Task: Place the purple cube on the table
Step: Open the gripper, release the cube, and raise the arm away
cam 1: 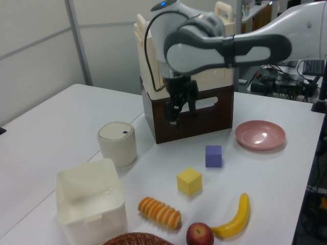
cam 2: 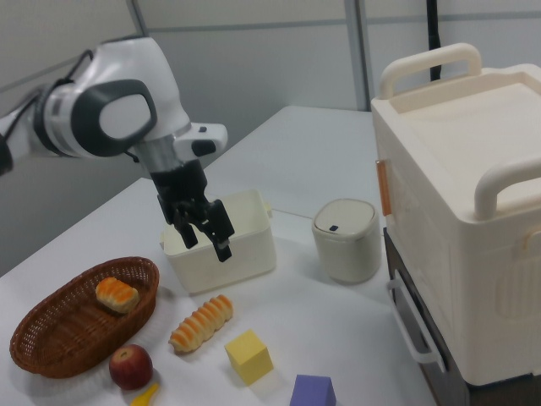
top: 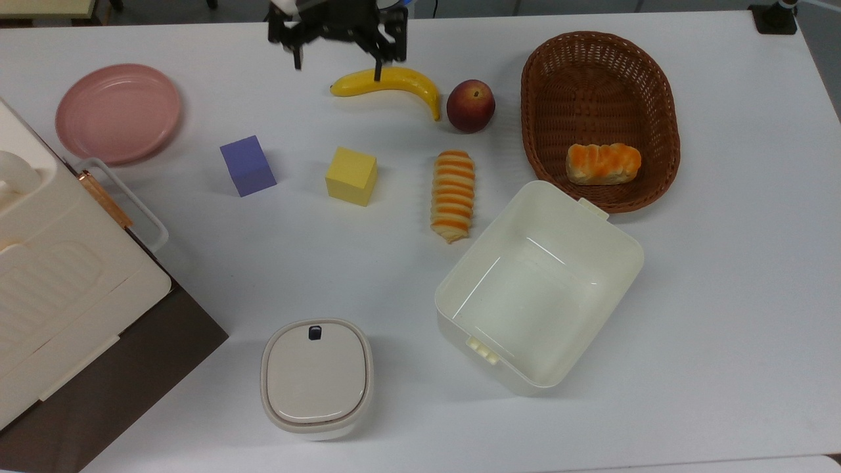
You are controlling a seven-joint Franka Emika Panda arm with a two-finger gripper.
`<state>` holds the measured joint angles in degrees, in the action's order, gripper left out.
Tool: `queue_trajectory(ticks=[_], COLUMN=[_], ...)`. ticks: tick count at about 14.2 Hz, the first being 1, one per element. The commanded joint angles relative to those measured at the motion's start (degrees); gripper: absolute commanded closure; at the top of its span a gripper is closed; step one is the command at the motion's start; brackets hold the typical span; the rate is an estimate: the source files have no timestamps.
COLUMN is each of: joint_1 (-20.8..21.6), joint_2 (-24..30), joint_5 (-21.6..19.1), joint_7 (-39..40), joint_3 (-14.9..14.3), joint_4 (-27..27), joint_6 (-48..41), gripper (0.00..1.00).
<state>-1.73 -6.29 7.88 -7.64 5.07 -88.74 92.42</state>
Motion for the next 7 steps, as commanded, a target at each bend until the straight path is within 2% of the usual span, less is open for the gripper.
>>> queue_trajectory(ticks=[1, 7], joint_1=[3.93, 1.65], joint_2=[4.70, 5.68], joint_5=[-3.83, -5.42], joint_7=[-0.10, 0.43], joint_3=[-5.50, -5.68], joint_4=[-1.08, -0.82], joint_6=[-3.03, -4.26], gripper=[0.00, 0.00])
